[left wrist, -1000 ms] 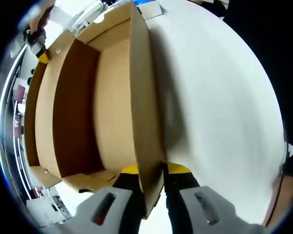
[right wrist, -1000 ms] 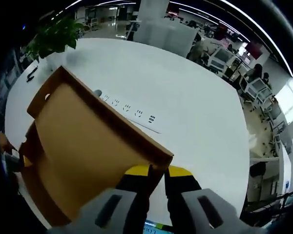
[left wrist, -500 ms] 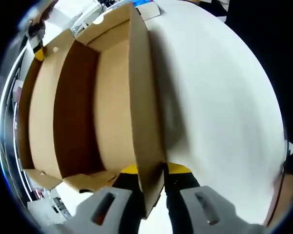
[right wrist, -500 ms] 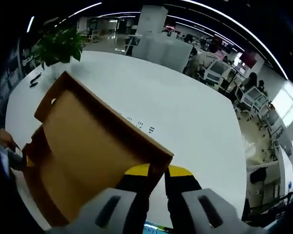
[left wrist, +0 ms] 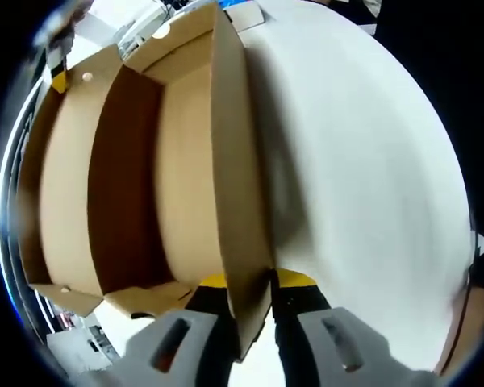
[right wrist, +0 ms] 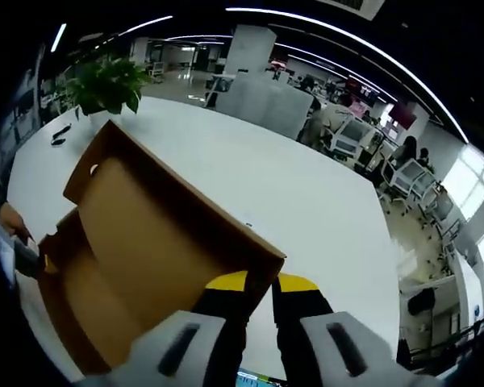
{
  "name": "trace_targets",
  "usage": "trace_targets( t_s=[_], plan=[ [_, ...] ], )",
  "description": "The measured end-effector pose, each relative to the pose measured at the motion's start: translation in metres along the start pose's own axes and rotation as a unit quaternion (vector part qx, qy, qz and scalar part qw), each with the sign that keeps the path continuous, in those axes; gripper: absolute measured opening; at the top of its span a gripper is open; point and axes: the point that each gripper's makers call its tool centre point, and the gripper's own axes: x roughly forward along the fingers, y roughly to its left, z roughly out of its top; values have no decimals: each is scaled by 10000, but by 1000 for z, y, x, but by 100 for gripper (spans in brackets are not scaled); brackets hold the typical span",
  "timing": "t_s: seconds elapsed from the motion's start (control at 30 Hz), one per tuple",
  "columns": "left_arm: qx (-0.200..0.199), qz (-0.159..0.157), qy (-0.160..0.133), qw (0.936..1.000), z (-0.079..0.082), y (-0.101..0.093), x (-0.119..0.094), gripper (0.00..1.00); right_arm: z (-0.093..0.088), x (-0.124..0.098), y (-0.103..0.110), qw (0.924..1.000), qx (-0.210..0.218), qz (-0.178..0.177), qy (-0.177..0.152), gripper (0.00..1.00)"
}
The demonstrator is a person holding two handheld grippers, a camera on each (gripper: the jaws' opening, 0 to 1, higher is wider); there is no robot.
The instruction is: Operate the shoe box by opening the lid, removing the specified soft item, and placing it in the target area until the item is outside and the box remains undamaged.
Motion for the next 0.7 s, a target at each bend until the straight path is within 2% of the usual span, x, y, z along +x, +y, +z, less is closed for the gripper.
trace_targets(
  t_s=[0.33, 0.7],
  plan=[
    [5, 0, 1, 10000, 0, 0, 0, 13, 6, -5, -8, 9994, 138, -89, -304, 9],
    [20, -8, -7, 10000, 0, -1, 0, 13, 5, -21, -6, 9981, 199, -191, -556, 9]
  ],
)
